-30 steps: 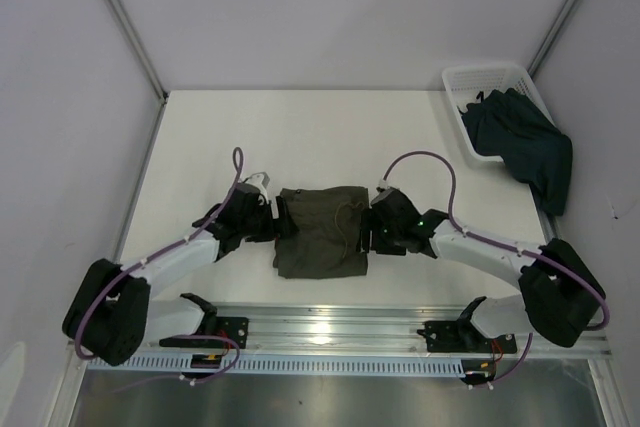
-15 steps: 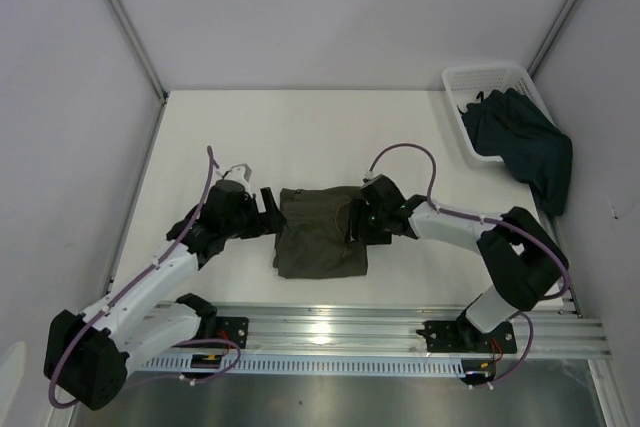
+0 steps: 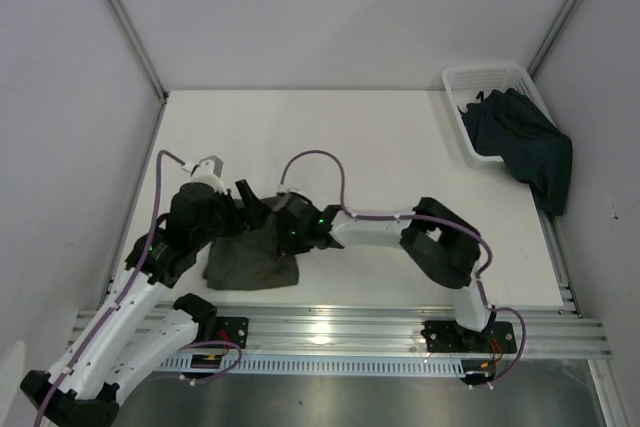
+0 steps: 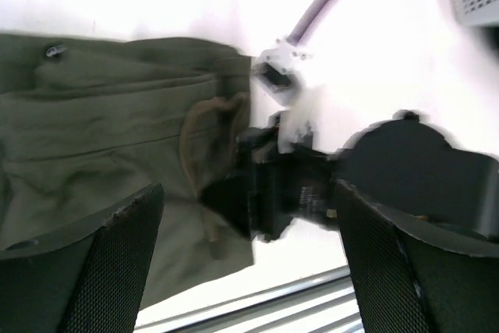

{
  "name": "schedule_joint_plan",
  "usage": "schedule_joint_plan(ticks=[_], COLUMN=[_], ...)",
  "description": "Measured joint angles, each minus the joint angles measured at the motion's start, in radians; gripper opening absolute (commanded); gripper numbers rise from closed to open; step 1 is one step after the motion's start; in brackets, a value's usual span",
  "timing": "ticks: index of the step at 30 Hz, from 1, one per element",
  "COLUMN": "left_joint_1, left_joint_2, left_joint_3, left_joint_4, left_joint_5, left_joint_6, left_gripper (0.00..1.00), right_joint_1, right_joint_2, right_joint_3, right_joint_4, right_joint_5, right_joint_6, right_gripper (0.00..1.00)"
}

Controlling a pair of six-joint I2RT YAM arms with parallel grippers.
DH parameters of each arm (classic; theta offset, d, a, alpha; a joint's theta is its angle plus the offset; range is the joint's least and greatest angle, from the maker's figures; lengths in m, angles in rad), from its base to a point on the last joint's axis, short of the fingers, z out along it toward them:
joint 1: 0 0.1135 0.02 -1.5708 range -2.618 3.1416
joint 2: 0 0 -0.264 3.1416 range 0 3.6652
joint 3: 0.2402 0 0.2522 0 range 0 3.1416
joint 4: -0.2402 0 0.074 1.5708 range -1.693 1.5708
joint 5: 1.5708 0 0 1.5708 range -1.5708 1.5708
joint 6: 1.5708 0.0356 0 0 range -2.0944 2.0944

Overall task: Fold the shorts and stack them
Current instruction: Neatly place the folded shorts to the corner

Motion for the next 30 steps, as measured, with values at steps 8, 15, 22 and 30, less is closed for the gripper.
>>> schedule_joint_plan(ticks=[8, 15, 22, 30], left_joint_1=[0.005, 0.0, 0.0, 0.0], left_joint_2=[-0.183, -0.249, -0.253, -0.257], left_joint_3=[0.122, 0.216, 0.221, 0.223], left_joint_4=[-0.235, -0.247, -0.294, -0.306], left_joint_5=[-0.145, -0.14, -0.129, -0.117], left_joint_6=[-0.003, -0.018, -0.017, -0.015], left_gripper=[0.91, 0.91, 0.92, 0.92], right_joint_1=[0.085, 0.164, 0.206, 0.208], right_joint_2=[0.326, 0.436, 0.496, 0.414], right_joint_3=[0.451, 0.527, 0.576, 0.474], right_joint_4=[0.011, 0.185, 0.268, 0.337], right_joint_5=[-0.016, -0.016, 0.021, 0.069], right_joint_6=[0.072, 0.267, 0.36, 0.373], right_gripper=[0.25, 0.15, 0.28, 0.86])
